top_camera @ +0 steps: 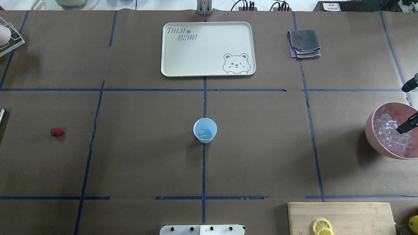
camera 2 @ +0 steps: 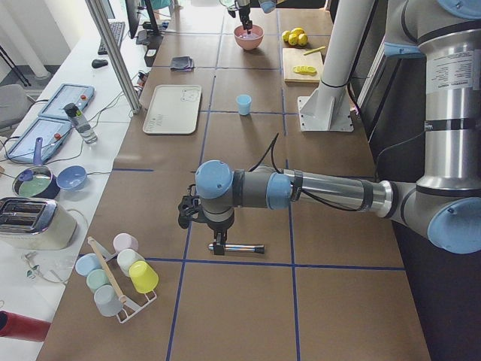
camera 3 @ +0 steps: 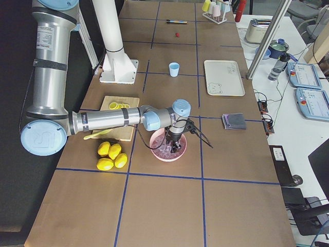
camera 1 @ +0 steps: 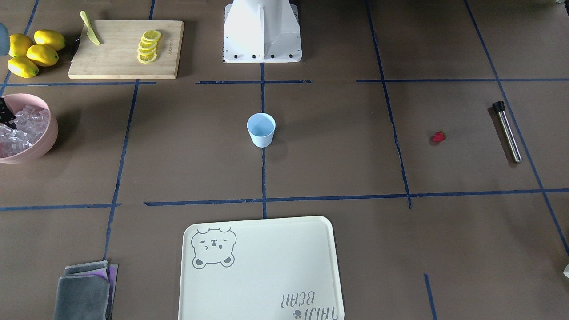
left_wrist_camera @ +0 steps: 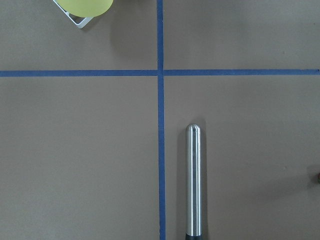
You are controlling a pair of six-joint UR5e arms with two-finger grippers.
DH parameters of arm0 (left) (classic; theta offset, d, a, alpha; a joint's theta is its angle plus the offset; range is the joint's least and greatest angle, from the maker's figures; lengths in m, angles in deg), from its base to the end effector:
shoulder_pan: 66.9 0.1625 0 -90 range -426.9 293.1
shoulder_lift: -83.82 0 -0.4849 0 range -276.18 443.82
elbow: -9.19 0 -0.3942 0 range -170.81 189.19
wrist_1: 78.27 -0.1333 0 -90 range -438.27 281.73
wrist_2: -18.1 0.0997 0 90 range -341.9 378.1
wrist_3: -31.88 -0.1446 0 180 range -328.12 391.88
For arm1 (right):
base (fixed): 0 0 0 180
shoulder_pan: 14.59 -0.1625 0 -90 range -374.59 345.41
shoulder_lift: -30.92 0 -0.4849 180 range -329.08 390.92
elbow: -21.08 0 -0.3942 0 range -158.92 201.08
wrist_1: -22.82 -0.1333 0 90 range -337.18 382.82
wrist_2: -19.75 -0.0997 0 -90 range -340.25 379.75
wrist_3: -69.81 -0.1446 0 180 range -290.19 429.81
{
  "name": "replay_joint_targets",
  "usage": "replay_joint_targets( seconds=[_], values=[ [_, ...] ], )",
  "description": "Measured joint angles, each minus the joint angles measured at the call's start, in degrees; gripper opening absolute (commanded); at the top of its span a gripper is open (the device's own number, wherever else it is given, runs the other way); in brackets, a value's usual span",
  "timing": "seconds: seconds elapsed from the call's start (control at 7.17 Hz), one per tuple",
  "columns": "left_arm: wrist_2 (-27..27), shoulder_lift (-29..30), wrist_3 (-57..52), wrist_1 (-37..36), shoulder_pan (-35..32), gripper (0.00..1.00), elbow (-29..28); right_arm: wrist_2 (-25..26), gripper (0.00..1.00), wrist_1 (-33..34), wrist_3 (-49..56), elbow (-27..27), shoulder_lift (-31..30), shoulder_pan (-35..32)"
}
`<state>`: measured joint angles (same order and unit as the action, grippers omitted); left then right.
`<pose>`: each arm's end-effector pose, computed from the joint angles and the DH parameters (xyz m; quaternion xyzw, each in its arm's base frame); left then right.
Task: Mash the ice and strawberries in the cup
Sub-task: 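Lower the right gripper into the bowl and grasp another ice cube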
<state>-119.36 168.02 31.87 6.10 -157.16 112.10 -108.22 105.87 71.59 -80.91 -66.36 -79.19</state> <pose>-0.0288 -0.4442 0.6913 0.0128 0.4024 0.0032 0.9154 -0.1539 -0.4274 0.7026 0.0278 -0.3364 -0.2532 0.9066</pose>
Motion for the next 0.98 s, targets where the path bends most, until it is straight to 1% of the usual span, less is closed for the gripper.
replay_joint_targets(
  seconds=[0.14,0.28,0.42,0.56,0.98],
  values=[
    [0.0,0.0,0.0,0.0,0.0,1.00,0.0,0.0,0.50,0.0,0.0,0.1,0.0,0.0],
    [0.0,0.0,-0.1,0.0,0.0,1.00,0.1,0.0,0.25,0.0,0.0,0.1,0.0,0.0],
    [0.0,0.0,-0.1,-0.1,0.0,1.00,0.1,0.0,0.03,0.0,0.0,0.1,0.0,0.0],
    [0.0,0.0,-0.1,-0.1,0.0,1.00,0.2,0.0,0.00,-0.1,0.1,0.1,-0.1,0.0],
    [0.0,0.0,-0.1,-0.1,-0.1,1.00,0.4,0.0,0.00,-0.1,1.2,-0.9,-0.6,-0.3]
  ],
)
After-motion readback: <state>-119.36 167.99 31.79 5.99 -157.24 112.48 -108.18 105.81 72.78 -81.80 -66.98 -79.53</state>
